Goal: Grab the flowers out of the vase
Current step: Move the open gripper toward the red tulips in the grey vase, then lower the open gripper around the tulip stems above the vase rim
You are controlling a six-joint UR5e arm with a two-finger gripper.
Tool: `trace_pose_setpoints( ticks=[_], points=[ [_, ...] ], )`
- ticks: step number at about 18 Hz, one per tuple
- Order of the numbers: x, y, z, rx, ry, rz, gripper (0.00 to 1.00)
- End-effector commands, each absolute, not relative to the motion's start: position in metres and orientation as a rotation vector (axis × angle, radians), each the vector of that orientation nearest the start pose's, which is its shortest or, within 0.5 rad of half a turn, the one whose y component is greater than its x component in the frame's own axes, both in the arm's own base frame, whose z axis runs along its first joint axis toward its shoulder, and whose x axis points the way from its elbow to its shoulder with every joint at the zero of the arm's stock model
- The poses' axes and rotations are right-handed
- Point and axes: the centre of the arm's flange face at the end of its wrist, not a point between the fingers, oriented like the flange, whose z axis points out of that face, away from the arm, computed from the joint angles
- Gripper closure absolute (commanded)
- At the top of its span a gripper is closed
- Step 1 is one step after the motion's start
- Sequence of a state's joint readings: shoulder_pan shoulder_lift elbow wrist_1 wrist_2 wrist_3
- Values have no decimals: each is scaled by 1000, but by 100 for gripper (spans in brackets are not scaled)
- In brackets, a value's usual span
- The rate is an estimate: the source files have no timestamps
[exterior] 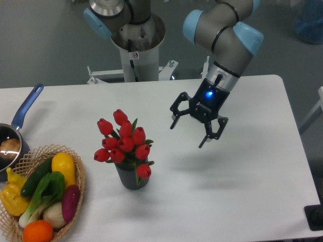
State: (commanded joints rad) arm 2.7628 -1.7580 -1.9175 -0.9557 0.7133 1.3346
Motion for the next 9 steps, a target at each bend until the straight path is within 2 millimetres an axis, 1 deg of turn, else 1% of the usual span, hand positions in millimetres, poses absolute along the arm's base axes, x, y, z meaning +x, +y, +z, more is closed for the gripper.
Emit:
trace_pose_setpoints(
  ticks=[7,9],
  points=[
    [-380,412,323,-2218,264,-290,0],
    [-377,415,324,-2212,274,-294,0]
  ],
)
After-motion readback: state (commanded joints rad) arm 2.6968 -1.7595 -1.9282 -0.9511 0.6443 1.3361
